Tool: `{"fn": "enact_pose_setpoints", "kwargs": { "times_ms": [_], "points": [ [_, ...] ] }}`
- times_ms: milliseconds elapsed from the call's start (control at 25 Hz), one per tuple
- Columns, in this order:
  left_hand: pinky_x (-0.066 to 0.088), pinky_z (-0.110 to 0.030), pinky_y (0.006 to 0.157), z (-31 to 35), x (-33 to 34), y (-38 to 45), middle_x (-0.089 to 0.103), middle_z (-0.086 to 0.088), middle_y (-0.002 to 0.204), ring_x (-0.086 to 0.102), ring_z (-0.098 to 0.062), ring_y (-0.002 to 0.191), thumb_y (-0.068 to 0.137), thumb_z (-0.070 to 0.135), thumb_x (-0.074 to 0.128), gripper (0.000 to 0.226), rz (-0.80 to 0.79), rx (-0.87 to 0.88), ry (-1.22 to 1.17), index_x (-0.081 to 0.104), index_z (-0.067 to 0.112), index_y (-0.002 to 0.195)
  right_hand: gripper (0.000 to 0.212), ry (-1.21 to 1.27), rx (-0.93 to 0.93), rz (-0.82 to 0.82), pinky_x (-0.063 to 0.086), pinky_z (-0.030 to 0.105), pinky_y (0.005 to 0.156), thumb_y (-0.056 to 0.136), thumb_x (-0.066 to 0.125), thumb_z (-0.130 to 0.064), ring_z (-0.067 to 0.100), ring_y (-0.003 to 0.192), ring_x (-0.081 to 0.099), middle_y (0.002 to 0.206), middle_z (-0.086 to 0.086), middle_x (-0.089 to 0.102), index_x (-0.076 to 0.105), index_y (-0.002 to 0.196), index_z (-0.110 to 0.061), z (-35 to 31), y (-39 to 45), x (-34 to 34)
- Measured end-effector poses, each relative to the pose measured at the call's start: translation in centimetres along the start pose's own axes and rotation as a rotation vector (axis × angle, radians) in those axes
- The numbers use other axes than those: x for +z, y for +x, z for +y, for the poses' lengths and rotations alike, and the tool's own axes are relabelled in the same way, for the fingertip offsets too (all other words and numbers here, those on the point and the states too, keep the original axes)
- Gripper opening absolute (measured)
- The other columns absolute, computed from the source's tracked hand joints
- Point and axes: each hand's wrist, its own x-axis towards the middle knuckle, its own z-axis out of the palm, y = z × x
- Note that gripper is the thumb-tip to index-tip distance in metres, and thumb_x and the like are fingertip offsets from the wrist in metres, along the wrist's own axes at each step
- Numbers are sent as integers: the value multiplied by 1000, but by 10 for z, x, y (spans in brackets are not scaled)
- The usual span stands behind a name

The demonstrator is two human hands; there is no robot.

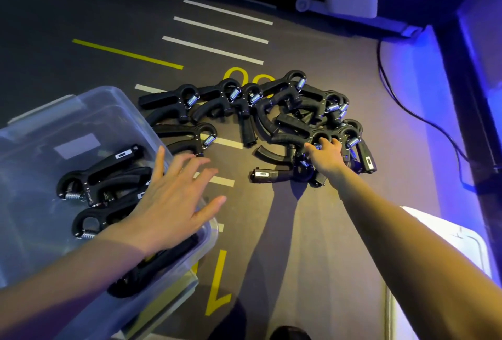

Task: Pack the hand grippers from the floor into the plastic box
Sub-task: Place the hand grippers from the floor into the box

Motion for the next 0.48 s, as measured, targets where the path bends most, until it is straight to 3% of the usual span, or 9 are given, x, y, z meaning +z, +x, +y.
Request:
{"fn": "enact_pose_setpoints", "kwargs": {
  "times_ms": [160,320,360,480],
  "points": [
    [9,-61,106,1,-1,0,54,-2,126,38,-24,122,88,63,13,70,-8,-2,-14,57,20,121,51,91,29,61,37,33,99,97,45,-27,29,133,32,151,8,12,36,140,-2,6,-7,7],
    [8,-61,107,1,-3,0,52,-3,127,40,-25,124,87,62,17,68,-2,2,-30,55,19,123,40,198,116,60,37,29,87,97,44,-22,22,105,41,151,6,10,44,131,0,-4,-8,13],
    [7,-60,108,1,-5,-1,52,-3,127,40,-25,124,87,61,19,67,1,-3,-32,55,18,124,36,208,117,75,39,31,87,97,44,-19,23,105,41,152,6,9,45,127,1,-7,-9,14],
    [2,-56,108,2,-5,-2,52,-2,127,39,-24,124,87,60,21,65,4,-7,-33,55,18,124,39,135,-64,203,39,35,104,96,45,-13,27,131,36,156,4,3,39,133,-2,-4,-16,21]
  ]
}}
